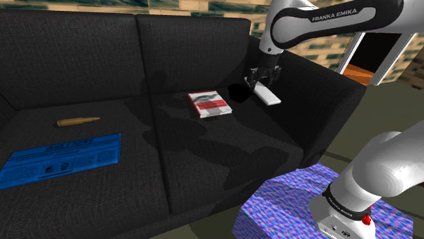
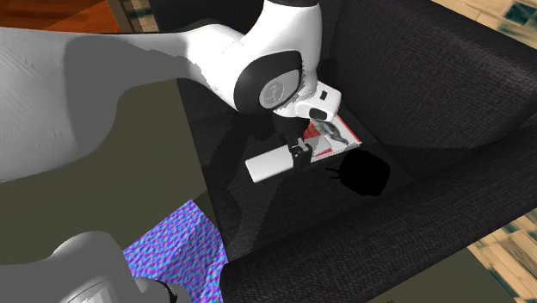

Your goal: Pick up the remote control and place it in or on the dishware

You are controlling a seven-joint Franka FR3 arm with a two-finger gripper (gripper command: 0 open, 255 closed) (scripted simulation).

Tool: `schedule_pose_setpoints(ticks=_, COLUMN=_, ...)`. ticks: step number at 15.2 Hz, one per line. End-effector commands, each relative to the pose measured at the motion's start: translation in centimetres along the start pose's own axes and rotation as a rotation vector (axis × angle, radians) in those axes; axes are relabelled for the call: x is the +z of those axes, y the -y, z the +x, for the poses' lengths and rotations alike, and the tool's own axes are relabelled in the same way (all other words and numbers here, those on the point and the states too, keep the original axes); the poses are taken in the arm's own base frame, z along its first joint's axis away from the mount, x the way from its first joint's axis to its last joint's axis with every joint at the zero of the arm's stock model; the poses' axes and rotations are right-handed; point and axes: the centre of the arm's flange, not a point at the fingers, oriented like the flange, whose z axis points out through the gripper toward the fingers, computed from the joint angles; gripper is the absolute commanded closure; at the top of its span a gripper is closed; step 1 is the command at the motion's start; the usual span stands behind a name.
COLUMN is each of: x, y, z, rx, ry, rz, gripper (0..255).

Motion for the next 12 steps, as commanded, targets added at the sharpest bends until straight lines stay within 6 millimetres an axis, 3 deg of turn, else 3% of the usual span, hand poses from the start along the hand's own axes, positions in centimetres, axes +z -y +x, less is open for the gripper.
schedule_pose_setpoints(ticks=1, x=-0.3, y=-0.3, z=1.3, rx=0.000, ry=0.000, rz=0.000, gripper=255)
schedule_pose_setpoints(ticks=12, x=0.5, y=-4.0, z=15.3, rx=0.000, ry=0.000, rz=0.000, gripper=255)
